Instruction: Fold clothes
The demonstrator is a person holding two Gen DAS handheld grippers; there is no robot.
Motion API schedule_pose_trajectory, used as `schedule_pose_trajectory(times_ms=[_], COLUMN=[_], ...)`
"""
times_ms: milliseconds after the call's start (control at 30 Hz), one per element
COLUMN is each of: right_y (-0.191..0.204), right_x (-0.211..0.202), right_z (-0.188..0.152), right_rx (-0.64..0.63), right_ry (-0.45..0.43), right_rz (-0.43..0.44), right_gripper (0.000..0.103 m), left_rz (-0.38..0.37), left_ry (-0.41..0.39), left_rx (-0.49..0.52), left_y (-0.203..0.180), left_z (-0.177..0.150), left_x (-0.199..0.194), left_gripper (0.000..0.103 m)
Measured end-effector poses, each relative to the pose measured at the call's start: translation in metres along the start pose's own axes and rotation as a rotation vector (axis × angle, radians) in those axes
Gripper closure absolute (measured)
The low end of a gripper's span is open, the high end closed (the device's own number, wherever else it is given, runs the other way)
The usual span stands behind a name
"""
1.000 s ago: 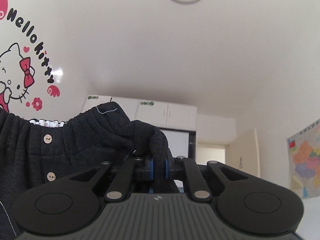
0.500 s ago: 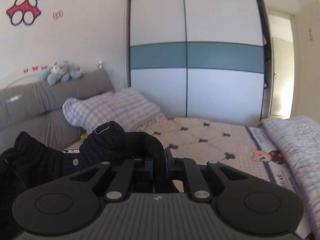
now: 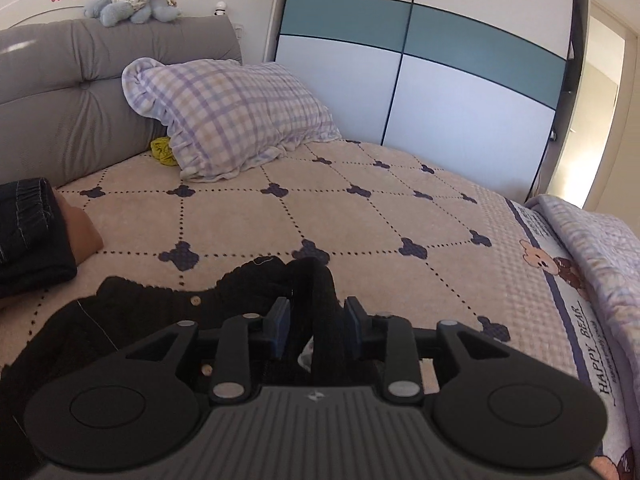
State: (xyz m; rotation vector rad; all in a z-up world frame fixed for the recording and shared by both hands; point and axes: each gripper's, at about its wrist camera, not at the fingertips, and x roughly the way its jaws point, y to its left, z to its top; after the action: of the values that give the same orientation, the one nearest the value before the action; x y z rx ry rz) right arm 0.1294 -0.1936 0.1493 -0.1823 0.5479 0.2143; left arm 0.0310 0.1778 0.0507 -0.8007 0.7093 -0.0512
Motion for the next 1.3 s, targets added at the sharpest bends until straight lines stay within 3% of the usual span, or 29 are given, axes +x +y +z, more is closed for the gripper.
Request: schedule_pose_trajectory(times_ms=[233,333,400,433,467,633,833,933,1100,1200,1300], right_y=[-0.069,-0.096,-0.087,-0.083,-0.078,-0.056,-0.03,-0.012,0.023,0.021,0.018], right_x=[-0.048,-0.069,-0.088,-0.098,-0.107,-0.155,-0.212,-0.223,-0.229,-0.225,-0.215], right_z=[-0.09,-0.128,-0.15,-0.161,-0.171,-0.225,-0.29,-0.294,-0.291,-0.292,-0.294], right_rx=[0.255,0.357,0.351,0.348,0.345,0.33,0.312,0.224,-0.064,-0.071,-0.05], right_ry=[0.128,0.179,0.185,0.188,0.19,0.204,0.22,0.205,0.189,0.163,0.146], right_rz=[0.061,0.089,0.13,0.15,0.17,0.272,0.393,0.42,0.341,0.341,0.332], right_gripper=[0.054,0.053,0.052,0.049,0.047,0.043,0.042,0.042,0.042,0.042,0.042], left_rz=[0.048,0.047,0.05,0.074,0.12,0.152,0.152,0.155,0.138,0.091,0.074], left_ry=[0.022,0.081,0.129,0.155,0.166,0.139,0.097,0.108,0.121,0.116,0.076], left_rx=[0.148,0.118,0.114,0.126,0.147,0.214,0.269,0.278,0.328,0.367,0.523], left_y=[-0.022,-0.02,-0.019,-0.02,-0.022,-0.035,-0.038,-0.034,-0.033,-0.034,-0.042], left_z=[0.018,0.023,0.023,0.022,0.02,0.01,-0.002,-0.008,-0.013,-0.019,-0.04], left_x=[0.038,0.062,0.076,0.082,0.087,0.087,0.076,0.079,0.082,0.084,0.088], left_gripper=[0.011,0.012,0.031,0.057,0.066,0.077,0.079,0.076,0.063,0.041,0.021])
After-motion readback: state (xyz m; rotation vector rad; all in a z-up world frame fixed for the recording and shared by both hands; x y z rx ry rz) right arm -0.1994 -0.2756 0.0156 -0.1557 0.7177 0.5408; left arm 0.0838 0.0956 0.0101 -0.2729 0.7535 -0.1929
